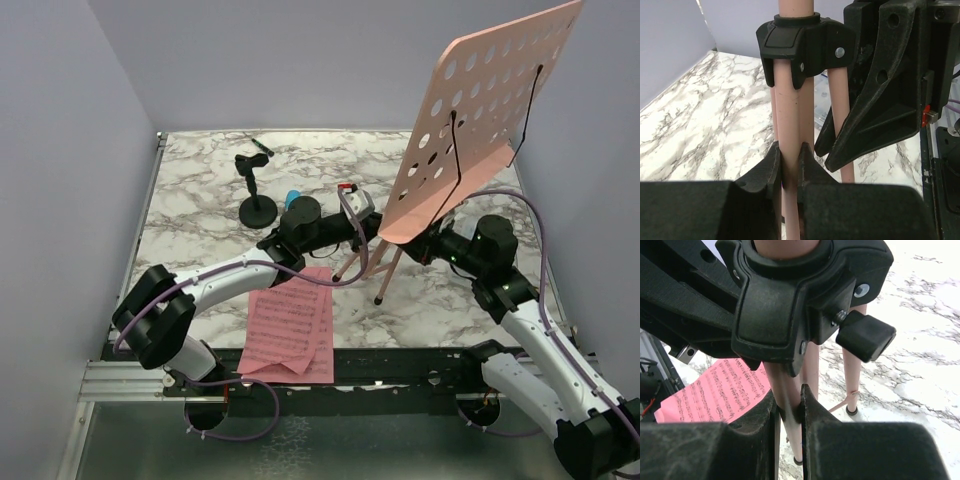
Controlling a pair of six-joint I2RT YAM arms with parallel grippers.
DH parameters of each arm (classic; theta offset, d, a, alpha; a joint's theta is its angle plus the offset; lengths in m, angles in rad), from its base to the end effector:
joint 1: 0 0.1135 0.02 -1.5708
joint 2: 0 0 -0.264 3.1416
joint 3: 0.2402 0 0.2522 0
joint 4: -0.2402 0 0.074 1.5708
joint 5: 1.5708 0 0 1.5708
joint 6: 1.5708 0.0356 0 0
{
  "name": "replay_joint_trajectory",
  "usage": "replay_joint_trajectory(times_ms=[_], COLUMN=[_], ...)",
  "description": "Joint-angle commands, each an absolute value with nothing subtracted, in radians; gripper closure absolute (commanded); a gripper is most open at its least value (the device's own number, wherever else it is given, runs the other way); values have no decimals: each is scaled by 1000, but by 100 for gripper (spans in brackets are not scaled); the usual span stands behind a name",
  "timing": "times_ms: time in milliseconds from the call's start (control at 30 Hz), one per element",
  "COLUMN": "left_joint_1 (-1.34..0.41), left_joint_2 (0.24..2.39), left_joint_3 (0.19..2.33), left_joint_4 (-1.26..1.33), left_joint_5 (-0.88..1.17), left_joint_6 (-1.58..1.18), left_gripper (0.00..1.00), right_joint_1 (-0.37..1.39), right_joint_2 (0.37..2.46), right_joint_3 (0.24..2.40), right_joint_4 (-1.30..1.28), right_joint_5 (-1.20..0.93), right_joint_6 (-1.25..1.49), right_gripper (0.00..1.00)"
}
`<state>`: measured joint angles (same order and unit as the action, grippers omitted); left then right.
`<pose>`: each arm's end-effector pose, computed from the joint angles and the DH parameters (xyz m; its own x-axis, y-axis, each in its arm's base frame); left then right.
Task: Set up the instrument practice props
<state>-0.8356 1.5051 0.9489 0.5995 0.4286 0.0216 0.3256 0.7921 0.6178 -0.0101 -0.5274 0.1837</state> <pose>0.2229 -0.2685 0.3032 0.0496 -0.0256 -0.9984 0.9523 0.3027 0.0396 0.1735 0.0775 0.2988 -0.3069 0.0630 -0.9496 -0.7009 0.6601 0.2703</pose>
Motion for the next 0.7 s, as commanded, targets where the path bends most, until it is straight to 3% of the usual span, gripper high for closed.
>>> replay_joint_trajectory(times_ms=[0, 133, 267, 433, 567, 667], left_joint_1=[-839, -840, -840, -840, -840, -840], left_joint_2=[1448, 1426, 1409, 1397, 1385, 1380], left_joint_3=[872, 829, 813, 798, 783, 780], left_joint_4=[603, 604, 606, 606, 606, 606], left_joint_5=[383, 381, 377, 385, 380, 379], left_joint_6=[73, 63, 74, 69, 69, 71], left_gripper=[100, 100, 100, 100, 100, 100], right_joint_1=[335, 334, 334, 335, 334, 334], right_joint_2=[808, 789, 772, 741, 700, 666], right_joint_3=[636, 622, 603, 594, 584, 575], right_joint_4=[-96, -67, -30, -9, 28, 54], right_joint_5=[-556, -575, -606, -613, -608, -599], right_joint_6=[225, 228, 233, 234, 234, 233], right_gripper=[100, 98, 76, 42, 26, 22])
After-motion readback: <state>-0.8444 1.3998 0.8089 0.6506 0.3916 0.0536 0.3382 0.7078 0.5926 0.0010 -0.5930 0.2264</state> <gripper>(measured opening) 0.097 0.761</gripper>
